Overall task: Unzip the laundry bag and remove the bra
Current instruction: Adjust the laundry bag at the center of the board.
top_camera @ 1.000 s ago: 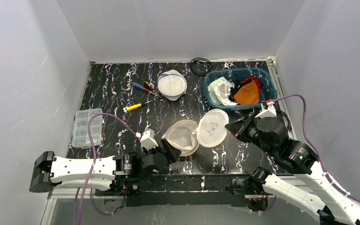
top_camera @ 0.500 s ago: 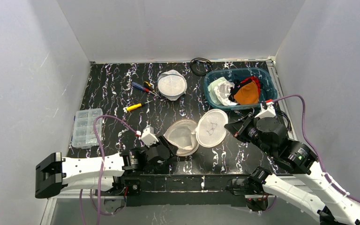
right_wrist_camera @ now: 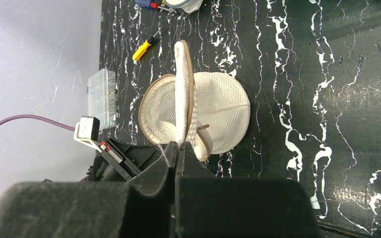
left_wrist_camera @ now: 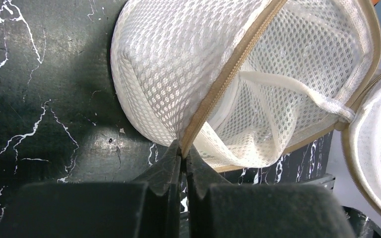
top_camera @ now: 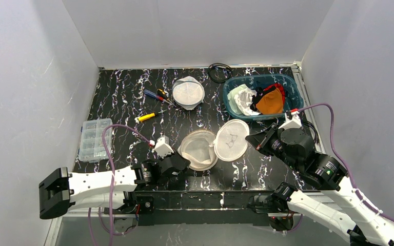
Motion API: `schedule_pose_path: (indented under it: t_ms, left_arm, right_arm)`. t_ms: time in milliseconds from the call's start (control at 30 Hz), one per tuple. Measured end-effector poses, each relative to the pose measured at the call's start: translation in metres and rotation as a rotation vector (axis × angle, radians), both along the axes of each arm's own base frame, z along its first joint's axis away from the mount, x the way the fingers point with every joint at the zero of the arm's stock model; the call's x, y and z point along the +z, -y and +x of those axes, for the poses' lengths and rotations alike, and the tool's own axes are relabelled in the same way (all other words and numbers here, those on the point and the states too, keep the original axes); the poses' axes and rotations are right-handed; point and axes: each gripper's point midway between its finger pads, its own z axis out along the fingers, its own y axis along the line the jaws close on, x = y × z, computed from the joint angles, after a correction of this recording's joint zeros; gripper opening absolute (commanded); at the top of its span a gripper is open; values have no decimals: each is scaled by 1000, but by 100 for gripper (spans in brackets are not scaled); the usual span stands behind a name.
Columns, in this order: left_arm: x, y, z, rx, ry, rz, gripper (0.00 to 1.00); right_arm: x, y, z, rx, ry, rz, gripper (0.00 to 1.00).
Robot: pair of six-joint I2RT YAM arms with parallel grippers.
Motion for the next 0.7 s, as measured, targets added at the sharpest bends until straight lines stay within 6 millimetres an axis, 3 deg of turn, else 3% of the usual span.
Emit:
schedule_pose_path:
  t_ms: [200,333,500,600,700]
  left_arm:
    - [7,2,-6,-69,-1,37,0]
    - [47,15,-9,-138,23,-3,0]
    - [118,28,-13,-223,79,-116,0]
    - [138,26,-10,-234,78,-165,0]
    - [132,16,-4,-215,45,-195,0]
  right_arm:
    - [-4,4,4,5,11,-87,1]
    - [8,9,12,14,53,-188,1]
    - [19,18,23,20,116,-319,1]
    - [19,23,27,24,141,-392,1]
    - [16,27,29,43,152,-458,1]
